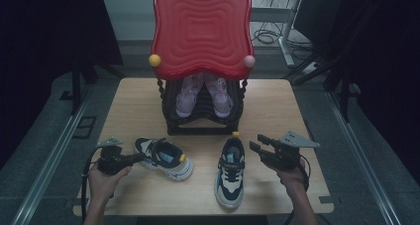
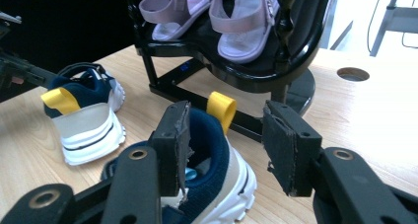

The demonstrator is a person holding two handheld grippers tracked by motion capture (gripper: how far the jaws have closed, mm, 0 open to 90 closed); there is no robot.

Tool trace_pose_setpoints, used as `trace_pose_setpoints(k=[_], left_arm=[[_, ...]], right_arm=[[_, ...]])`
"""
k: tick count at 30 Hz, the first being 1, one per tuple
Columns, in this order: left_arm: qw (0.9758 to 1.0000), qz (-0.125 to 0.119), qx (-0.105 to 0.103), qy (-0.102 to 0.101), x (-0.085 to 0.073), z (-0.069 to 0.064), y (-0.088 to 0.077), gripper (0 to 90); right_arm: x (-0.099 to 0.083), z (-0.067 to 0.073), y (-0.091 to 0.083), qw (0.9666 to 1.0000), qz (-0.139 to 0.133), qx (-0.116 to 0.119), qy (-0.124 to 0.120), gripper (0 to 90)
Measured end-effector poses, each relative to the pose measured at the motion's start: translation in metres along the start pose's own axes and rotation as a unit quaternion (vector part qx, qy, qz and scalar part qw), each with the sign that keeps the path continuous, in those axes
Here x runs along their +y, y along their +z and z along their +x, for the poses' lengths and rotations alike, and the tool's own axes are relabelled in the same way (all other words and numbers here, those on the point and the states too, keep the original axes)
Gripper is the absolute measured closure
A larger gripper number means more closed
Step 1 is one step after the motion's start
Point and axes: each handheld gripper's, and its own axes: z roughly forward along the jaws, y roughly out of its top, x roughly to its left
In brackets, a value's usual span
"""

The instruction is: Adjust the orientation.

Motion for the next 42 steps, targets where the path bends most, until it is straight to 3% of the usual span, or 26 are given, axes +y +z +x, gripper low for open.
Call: trace_pose_setpoints(k=[7,9,10,12,15,19,23,26,30,34,42], left_arm=[[0.9998,0.0,-0.011,0.017,-0.002,-0.011,-0.001,85.3],[0.9996,0.0,-0.012,0.025,-0.002,-0.014,-0.001,79.4],[0.9994,-0.001,-0.008,0.033,-0.001,-0.018,-0.001,71.3],[0.9993,-0.003,-0.005,0.037,-0.001,-0.02,-0.001,68.4],[0.9992,-0.007,-0.002,0.039,-0.001,-0.022,-0.003,59.2],[0.9994,-0.011,-0.001,0.034,-0.001,-0.022,-0.004,54.6],[0.9995,-0.016,0.003,0.028,-0.002,-0.022,-0.007,48.4],[0.9994,-0.019,0.001,0.027,-0.002,-0.023,-0.01,47.0],[0.9993,-0.021,0.0,0.03,-0.002,-0.024,-0.011,44.6],[0.9993,-0.019,-0.004,0.032,-0.002,-0.025,-0.012,43.2],[0.9991,-0.024,0.001,0.034,-0.002,-0.023,-0.014,42.8]], right_arm=[[0.004,0.007,0.001,0.9999,-0.001,0.013,0.006,53.8],[0.005,0.01,0.003,0.9998,0.0,0.017,0.006,53.8],[0.006,0.013,0.005,0.9998,0.002,0.021,0.004,53.8],[0.006,0.014,0.006,0.9997,0.003,0.024,0.003,53.8],[0.008,0.02,0.012,0.9995,0.01,0.031,0.001,53.8],[0.009,0.025,0.017,0.9992,0.017,0.037,-0.002,54.3],[0.011,0.036,0.029,0.9981,0.029,0.053,-0.011,60.8],[0.012,0.041,0.033,0.9975,0.036,0.057,-0.018,65.3],[0.017,0.057,0.039,0.9962,0.042,0.07,-0.032,74.9],[0.022,0.077,0.053,0.9936,0.065,0.077,-0.051,85.2],[0.03,0.094,0.079,0.9901,0.092,0.091,-0.055,88.8]])
